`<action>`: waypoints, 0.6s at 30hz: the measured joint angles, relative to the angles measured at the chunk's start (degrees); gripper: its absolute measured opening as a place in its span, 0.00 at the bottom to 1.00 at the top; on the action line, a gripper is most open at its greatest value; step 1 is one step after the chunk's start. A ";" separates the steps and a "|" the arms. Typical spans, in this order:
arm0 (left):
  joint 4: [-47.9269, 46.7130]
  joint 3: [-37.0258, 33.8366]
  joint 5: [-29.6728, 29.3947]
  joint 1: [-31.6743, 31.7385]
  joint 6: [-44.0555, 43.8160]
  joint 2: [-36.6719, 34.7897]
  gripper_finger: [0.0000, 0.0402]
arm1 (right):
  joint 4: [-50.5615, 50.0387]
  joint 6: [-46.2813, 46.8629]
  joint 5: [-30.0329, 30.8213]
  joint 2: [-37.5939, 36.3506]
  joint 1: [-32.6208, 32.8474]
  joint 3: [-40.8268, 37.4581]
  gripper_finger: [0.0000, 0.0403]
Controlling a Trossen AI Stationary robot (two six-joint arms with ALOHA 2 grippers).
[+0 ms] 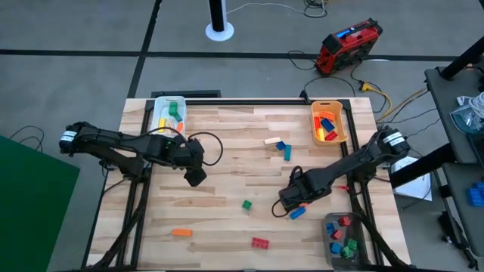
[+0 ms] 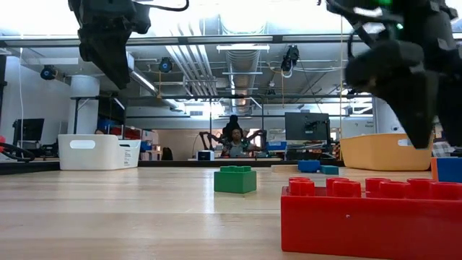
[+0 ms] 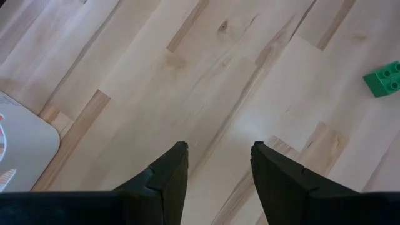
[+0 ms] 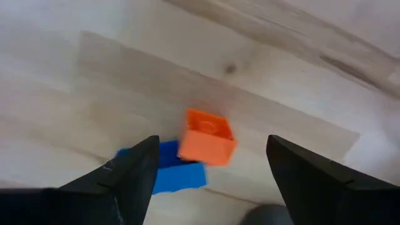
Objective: Sort blocks by size
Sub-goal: Put the small orange game piece into the black bin
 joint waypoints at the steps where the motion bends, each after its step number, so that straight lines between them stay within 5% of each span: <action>1: 0.02 0.00 0.00 0.00 0.00 0.00 0.38 | 1.38 0.68 -0.01 -0.77 0.00 -1.56 0.70; 10: 0.02 0.00 -0.01 0.00 0.00 0.00 0.38 | 21.07 7.17 0.03 -4.53 0.00 -13.31 0.66; 18: 0.03 0.00 -0.02 0.00 0.00 0.00 0.38 | 22.83 7.77 0.03 -3.48 0.02 -14.02 0.60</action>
